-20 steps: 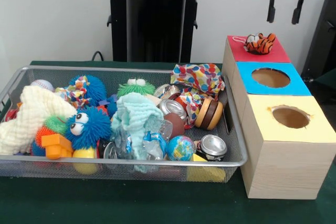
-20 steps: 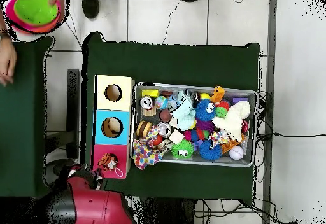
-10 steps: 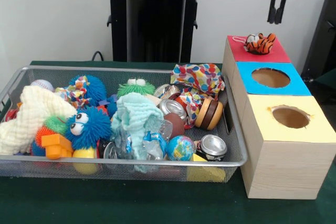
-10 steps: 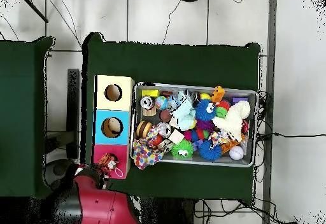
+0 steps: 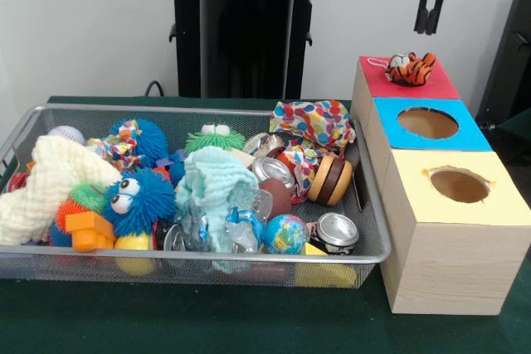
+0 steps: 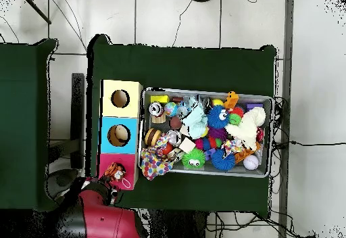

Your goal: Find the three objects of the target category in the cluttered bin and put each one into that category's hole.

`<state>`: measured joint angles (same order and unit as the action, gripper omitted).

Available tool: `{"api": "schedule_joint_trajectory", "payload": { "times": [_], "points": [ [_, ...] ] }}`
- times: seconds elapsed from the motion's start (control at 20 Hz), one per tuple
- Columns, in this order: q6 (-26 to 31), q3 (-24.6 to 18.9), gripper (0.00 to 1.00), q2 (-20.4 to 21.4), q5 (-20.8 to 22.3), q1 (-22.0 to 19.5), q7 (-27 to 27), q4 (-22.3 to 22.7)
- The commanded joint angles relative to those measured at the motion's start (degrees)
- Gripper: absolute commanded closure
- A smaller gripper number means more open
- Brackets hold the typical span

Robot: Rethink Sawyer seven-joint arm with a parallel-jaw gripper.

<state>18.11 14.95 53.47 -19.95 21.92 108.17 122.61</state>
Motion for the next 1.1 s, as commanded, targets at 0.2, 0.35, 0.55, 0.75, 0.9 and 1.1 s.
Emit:
{"api": "schedule_joint_trajectory", "payload": {
  "times": [0.2, 0.35, 0.55, 0.75, 0.9, 1.1],
  "points": [
    [-5.1, -2.8, 1.00, -5.2, 0.4, -2.3, 11.2, 2.0],
    [-6.7, -3.6, 1.00, -5.9, 0.3, -2.8, 11.2, 2.6],
    [-9.2, -5.3, 1.00, -6.9, 0.1, -3.8, 11.3, 3.6],
    [-9.8, -6.3, 1.00, -7.1, 0.0, -4.4, 11.3, 4.4],
    [-10.1, -7.0, 1.00, -7.5, -0.1, -4.8, 11.3, 4.5],
    [-11.1, -8.5, 1.00, -8.4, -0.3, -5.7, 11.5, 4.8]
  ]
}}
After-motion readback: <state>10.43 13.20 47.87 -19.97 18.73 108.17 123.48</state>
